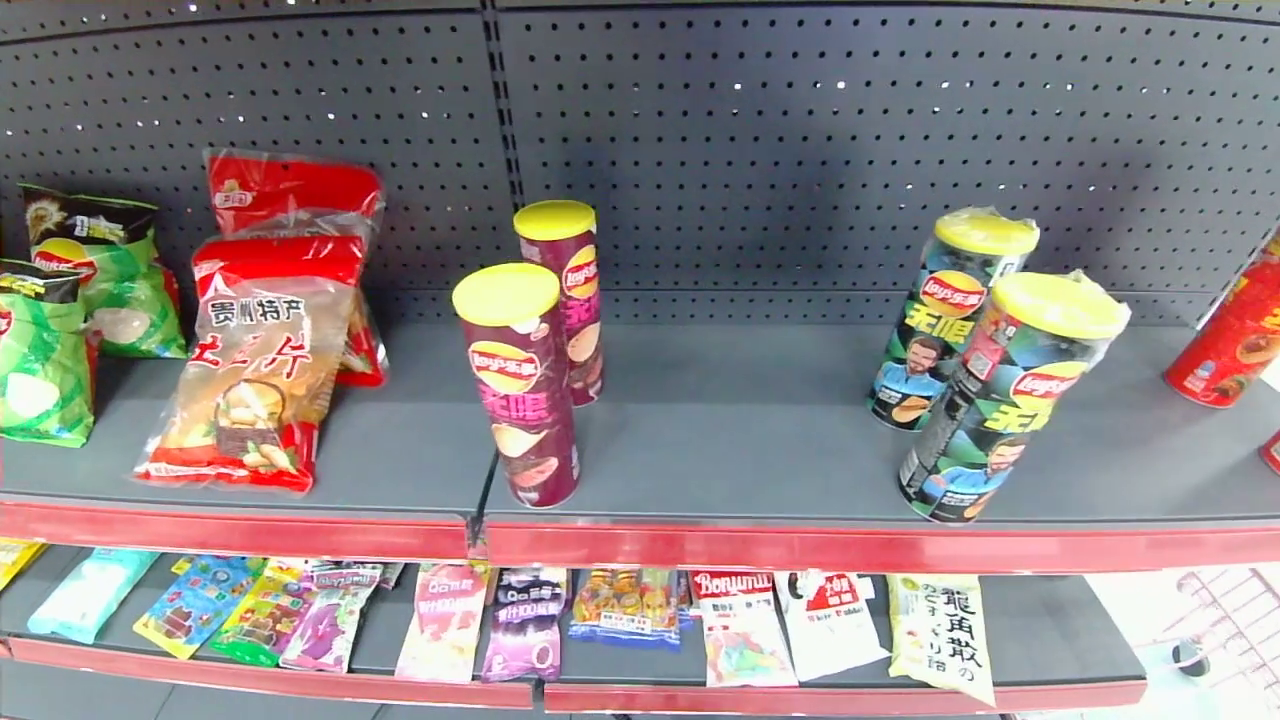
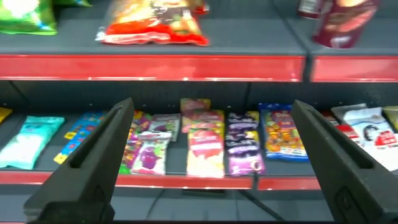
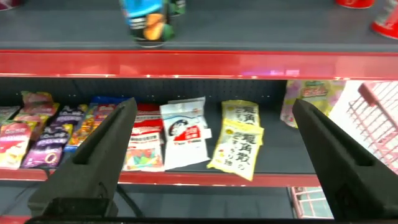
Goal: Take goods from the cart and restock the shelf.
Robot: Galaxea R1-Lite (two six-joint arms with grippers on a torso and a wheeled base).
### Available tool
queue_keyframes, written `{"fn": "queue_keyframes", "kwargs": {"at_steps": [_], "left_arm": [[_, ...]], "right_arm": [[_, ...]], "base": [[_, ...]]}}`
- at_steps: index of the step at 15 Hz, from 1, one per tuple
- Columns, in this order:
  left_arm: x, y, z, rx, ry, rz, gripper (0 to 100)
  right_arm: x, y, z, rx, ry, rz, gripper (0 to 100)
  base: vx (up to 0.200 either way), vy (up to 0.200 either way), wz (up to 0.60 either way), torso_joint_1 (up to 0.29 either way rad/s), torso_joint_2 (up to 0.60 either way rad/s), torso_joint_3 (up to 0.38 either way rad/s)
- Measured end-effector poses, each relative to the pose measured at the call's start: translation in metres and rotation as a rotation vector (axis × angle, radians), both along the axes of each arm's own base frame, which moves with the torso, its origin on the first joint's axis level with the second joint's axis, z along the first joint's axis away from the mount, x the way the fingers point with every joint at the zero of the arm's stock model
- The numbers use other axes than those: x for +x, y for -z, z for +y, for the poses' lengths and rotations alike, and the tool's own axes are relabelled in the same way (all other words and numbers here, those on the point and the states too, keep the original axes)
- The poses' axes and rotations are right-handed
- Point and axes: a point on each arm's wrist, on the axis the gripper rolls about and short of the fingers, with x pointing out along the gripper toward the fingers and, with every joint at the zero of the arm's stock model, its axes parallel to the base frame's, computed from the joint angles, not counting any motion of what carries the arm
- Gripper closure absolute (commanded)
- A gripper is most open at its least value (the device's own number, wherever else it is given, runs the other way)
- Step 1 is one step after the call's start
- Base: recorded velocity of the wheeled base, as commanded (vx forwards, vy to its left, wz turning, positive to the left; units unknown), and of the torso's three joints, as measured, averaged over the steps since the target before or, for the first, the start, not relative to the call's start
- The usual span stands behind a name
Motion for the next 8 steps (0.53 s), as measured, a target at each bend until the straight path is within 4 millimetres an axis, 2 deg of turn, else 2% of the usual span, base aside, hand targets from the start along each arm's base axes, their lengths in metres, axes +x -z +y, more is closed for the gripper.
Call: {"fn": "queue_keyframes", "kwargs": {"at_steps": [8], "left_arm": [[0.0,0.0001,0.0,0.001,0.0,0.0,0]], "right_arm": [[0.0,0.0,0.0,0.0,0.002,0.0,0]], "base": [[0.0,-0.2,0.0,0.003,0.0,0.003]]}}
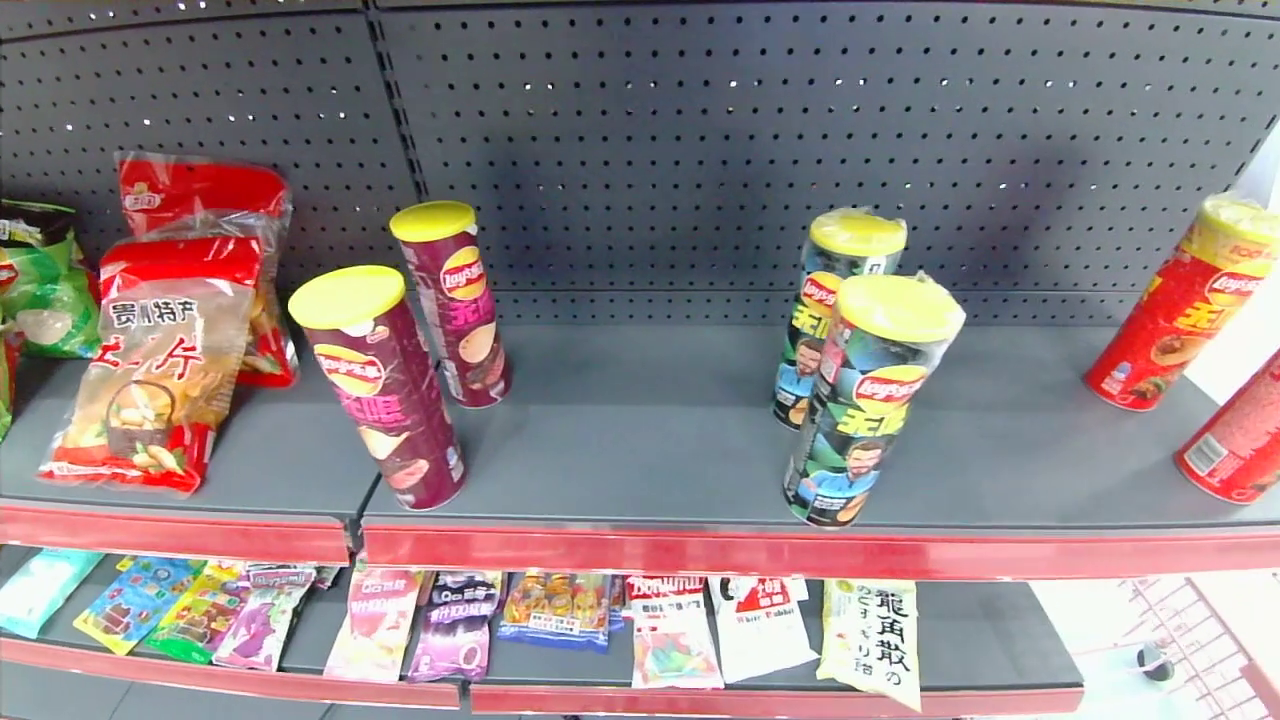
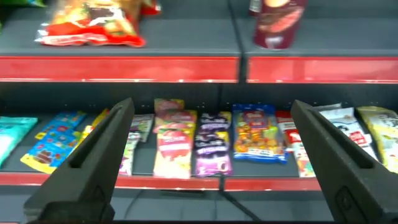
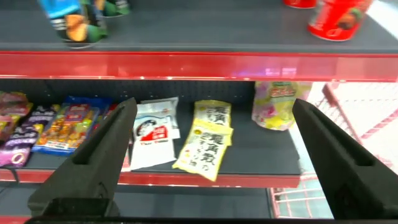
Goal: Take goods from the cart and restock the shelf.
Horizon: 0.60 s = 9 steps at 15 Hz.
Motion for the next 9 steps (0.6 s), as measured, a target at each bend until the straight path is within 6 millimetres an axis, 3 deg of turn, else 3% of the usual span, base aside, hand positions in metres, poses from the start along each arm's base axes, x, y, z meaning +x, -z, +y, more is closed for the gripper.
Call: {"fn": "queue_keyframes", "kwargs": {"at_steps": [5,7,9], "left_arm": [[0.0,0.0,0.0,0.0,0.0,0.0,0],[0.0,0.0,0.0,0.0,0.0,0.0,0],[0.0,0.0,0.0,0.0,0.0,0.0,0]], "right_arm": [[0.0,0.0001,0.0,0.0,0.0,0.001,0],[0.0,0.0,0.0,0.0,0.0,0.0,0],[0.0,-0.0001,0.0,0.0,-0.001,-0.001,0]], "base": [[0.0,0.0,0.0,0.0,0.0,0.0],[0.0,0.0,-0.6,0.002,0.0,0.0],[0.0,0.0,0.0,0.0,0.0,0.0]]}}
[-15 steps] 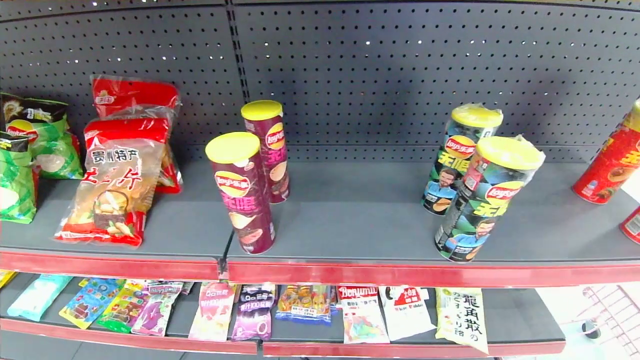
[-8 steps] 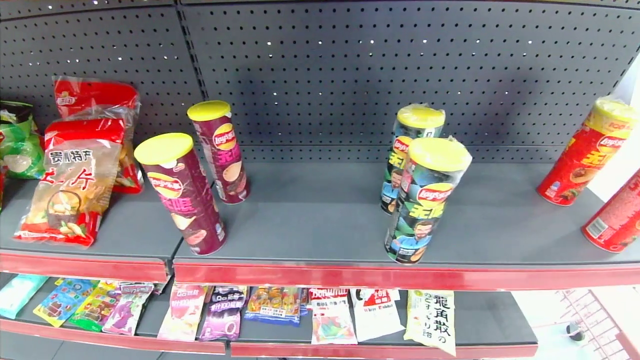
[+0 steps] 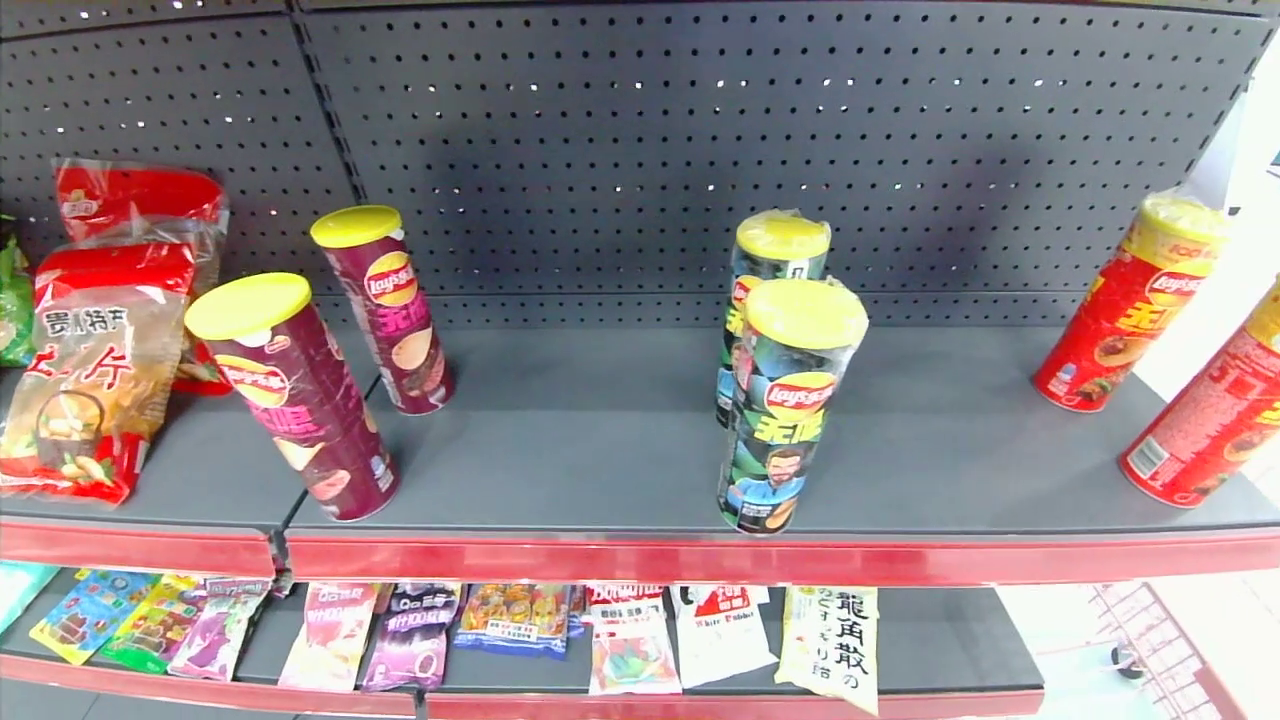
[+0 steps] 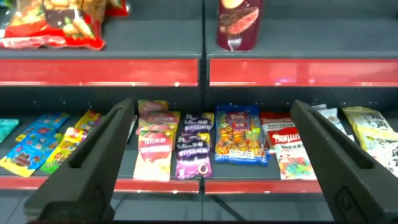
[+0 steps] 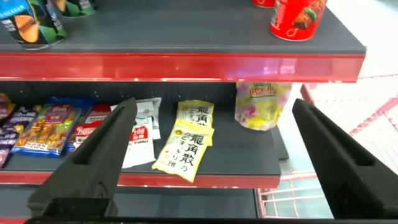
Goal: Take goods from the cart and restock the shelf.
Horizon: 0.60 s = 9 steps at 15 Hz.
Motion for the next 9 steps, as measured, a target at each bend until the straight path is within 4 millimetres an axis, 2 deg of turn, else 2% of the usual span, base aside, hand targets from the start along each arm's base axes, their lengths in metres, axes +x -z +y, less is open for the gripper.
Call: {"fn": "queue_keyframes", "kwargs": {"at_steps": [9], "left_arm": [[0.0,-0.0001,0.0,0.0,0.0,0.0,0]], "right_arm": [[0.0,0.0,0.0,0.001,0.001,0.0,0]], "base": [[0.0,0.0,0.0,0.0,0.0,0.0]]}}
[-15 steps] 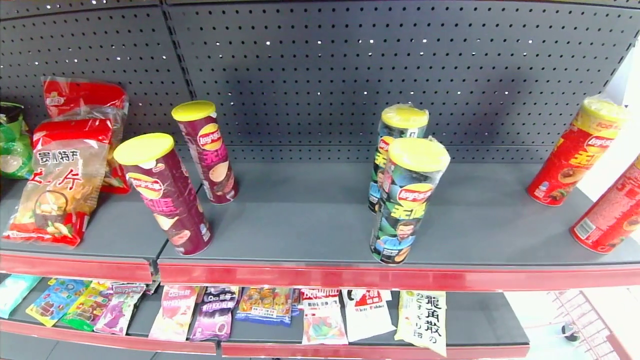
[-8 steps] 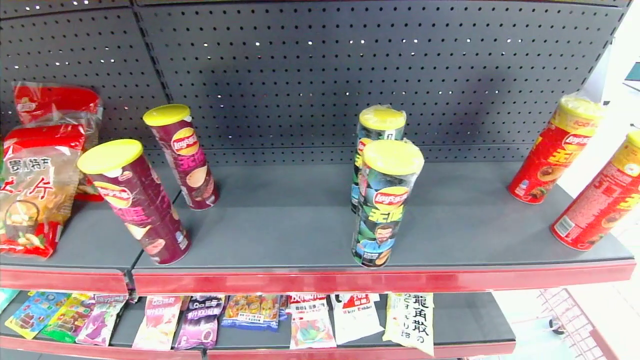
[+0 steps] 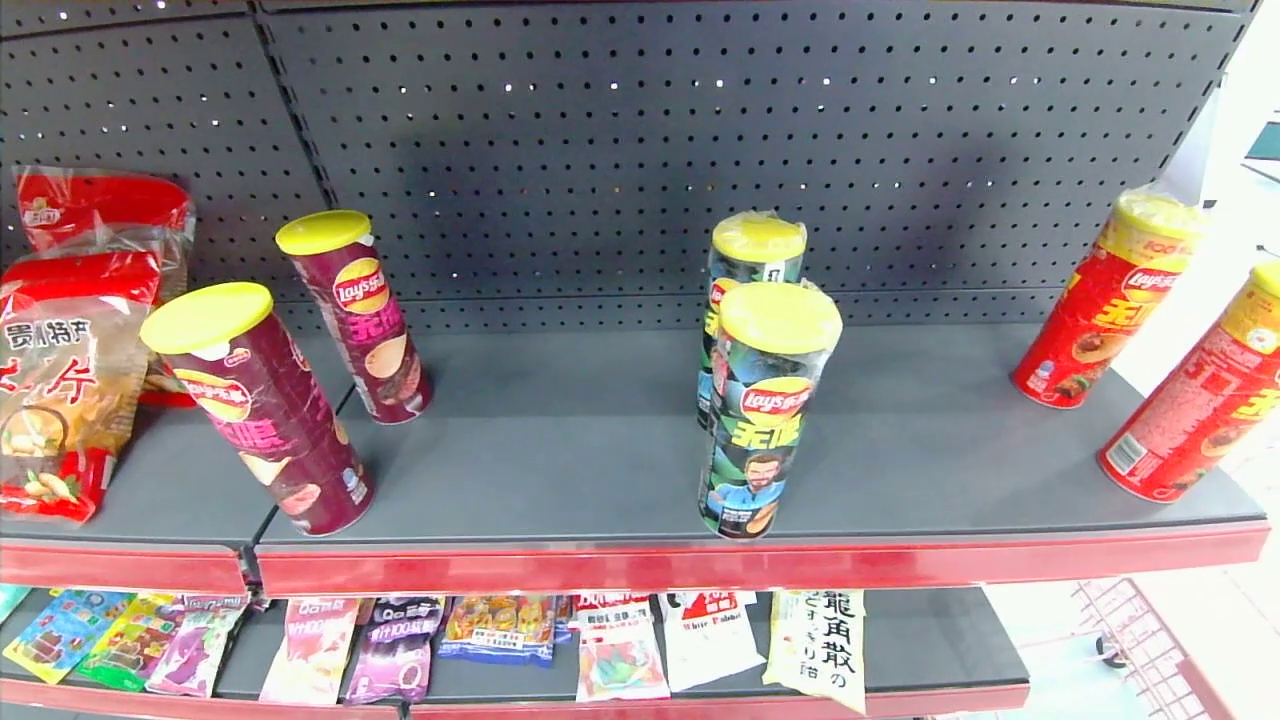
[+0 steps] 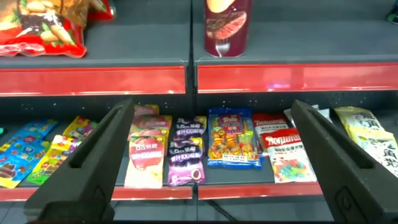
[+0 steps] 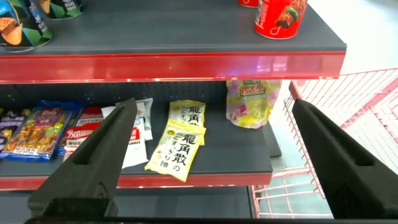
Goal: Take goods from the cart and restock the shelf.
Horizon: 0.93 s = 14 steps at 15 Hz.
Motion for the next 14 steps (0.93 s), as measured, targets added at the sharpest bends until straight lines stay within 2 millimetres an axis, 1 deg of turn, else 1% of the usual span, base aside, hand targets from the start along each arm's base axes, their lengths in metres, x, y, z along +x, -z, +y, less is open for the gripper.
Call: {"fn": "queue_keyframes", "kwargs": {"at_steps": [5,7,14], "left_arm": [[0.0,0.0,0.0,0.0,-0.001,0.0,0],[0.0,0.0,0.0,0.0,0.0,0.0,0],[0.0,0.0,0.0,0.0,-0.001,0.0,0]], "right_arm": [[0.0,0.0,0.0,0.0,0.0,0.0,0],[0.0,0.0,0.0,0.001,0.0,0.0,0],[0.0,0.0,0.0,0.0,0.0,0.0,0]], "base": [[0.0,0.0,0.0,0.0,0.0,0.0],[0.0,0.0,-0.6,0.005,0.0,0.002],[0.0,0.0,0.0,0.0,0.0,0.0]]}}
